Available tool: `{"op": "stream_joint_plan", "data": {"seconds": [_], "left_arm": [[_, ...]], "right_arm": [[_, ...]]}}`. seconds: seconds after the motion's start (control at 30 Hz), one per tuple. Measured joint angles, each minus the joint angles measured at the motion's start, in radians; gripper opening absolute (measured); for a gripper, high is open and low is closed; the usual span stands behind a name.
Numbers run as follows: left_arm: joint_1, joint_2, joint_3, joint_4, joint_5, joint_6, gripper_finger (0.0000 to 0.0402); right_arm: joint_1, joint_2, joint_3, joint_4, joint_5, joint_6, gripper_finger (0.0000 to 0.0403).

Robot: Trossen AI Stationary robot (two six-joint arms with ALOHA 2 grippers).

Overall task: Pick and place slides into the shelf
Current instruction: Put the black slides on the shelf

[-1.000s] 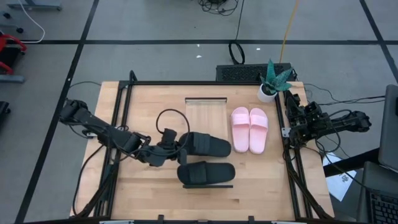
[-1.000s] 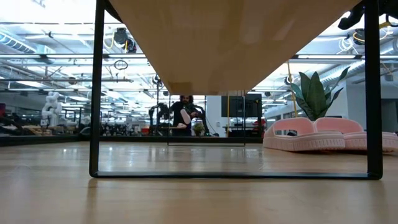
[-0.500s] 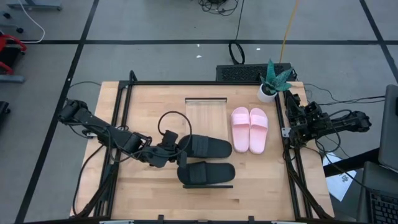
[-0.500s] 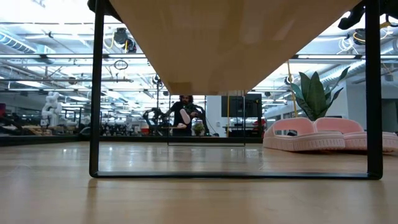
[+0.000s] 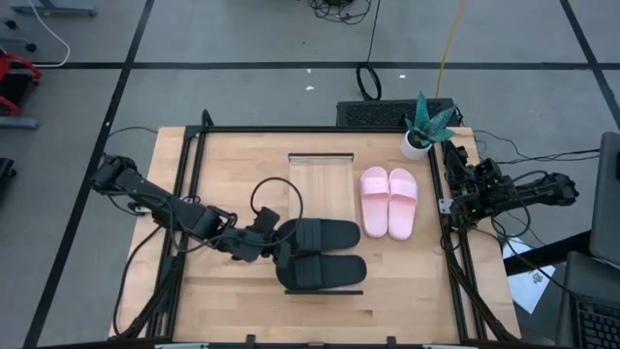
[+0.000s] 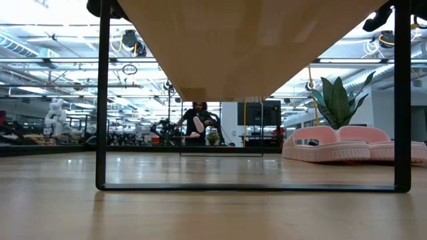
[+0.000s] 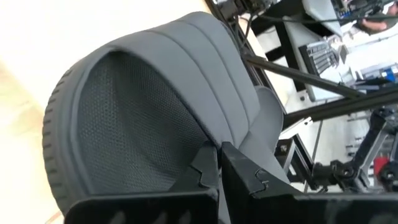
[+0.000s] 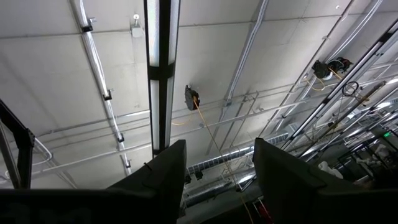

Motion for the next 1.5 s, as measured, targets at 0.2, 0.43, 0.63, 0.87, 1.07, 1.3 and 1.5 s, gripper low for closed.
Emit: {"op": "stream_joint_plan", "data": {"seconds": [0.2,0.43,0.63,0.87,1.07,1.3,1.5], "left_arm": [[0.034,0.0,0.0,-0.002,0.075,0.065,0.0],[0.076,0.0,0.0,-0.002,0.181,0.095,0.0],[0.079,0.0,0.0,-0.001,0.233,0.098,0.0],[0.079,-0.015,0.0,-0.01,0.244,0.115,0.0],[0.09,-0.014,0.0,-0.029,0.285,0.121,0.0],[0.102,-0.014,0.0,-0.035,0.301,0.14,0.0],[0.114,-0.014,0.0,-0.078,0.334,0.136,0.0]], "right_arm": [[0.0,0.0,0.0,0.0,0.0,0.0,0.0178],[0.0,0.0,0.0,0.0,0.0,0.05,0.0178],[0.0,0.0,0.0,0.0,0.0,0.052,0.0178],[0.0,0.0,0.0,0.0,0.0,0.049,0.0178],[0.0,0.0,0.0,0.003,0.0,0.052,0.0178],[0.0,0.0,0.0,0.003,0.0,0.052,0.0178],[0.0,0.0,0.0,0.003,0.0,0.052,0.0178]]}}
